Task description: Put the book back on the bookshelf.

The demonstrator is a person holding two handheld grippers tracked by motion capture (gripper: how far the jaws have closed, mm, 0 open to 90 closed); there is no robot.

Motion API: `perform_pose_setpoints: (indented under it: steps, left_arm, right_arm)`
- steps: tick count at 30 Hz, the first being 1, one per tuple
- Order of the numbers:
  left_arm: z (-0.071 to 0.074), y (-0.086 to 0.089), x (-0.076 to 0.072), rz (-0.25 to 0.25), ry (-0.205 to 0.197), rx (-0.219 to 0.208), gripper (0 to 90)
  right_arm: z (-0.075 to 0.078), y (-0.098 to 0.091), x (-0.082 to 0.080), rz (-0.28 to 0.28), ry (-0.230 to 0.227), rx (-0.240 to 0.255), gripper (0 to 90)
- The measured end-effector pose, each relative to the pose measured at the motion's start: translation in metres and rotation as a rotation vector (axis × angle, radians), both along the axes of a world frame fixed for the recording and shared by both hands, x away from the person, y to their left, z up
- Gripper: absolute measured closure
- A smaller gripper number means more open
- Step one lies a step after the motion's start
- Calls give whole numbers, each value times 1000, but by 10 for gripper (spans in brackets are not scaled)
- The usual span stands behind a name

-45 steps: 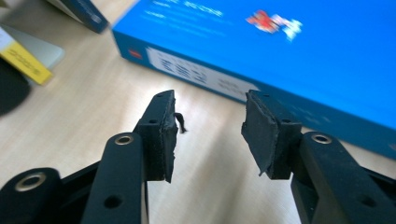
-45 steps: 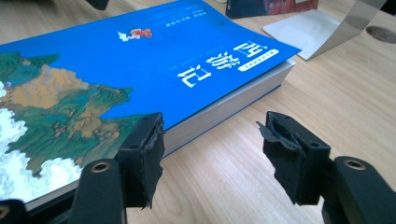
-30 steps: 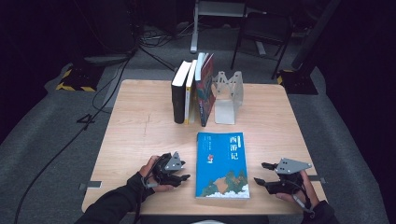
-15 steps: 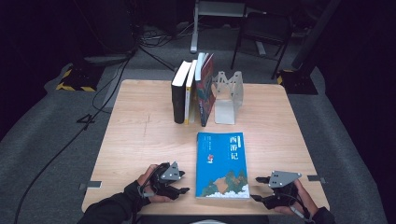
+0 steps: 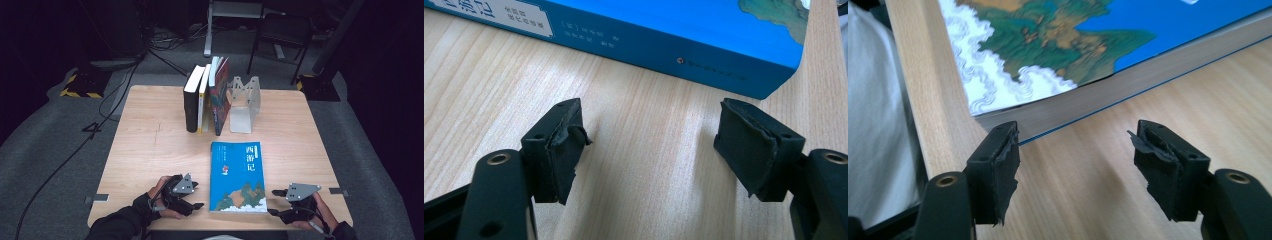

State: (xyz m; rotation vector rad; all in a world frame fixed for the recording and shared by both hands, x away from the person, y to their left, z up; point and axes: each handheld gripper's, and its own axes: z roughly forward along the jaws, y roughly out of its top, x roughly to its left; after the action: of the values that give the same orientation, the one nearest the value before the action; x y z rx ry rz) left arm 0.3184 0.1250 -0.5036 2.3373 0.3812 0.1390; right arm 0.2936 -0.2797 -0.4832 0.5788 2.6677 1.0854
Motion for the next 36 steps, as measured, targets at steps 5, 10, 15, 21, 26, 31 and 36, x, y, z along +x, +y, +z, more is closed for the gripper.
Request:
perform_pose_setpoints:
  steps: [5,10,15,21,26,31,36]
  left_arm:
    - [0,-1,3,-5,0,-2,270]
    - [0,-1,8,3,-1,0,267]
    - [0,-3,14,16,0,0,266]
    - [0,-5,22,37,0,2,246]
    - [0,-8,27,51,0,1,242]
    - [1,-6,24,46,9,17,243]
    - [3,-4,-2,-1,16,38,237]
  right_arm:
    - [16,-8,7,-60,-1,112,364]
    - [25,1,12,-63,17,145,360]
    - [22,12,19,-48,77,133,339]
    - [11,22,33,-63,127,82,300]
    - [10,21,36,-67,124,79,286]
    - [7,14,37,-61,170,106,286]
    - [4,20,35,-32,211,129,272]
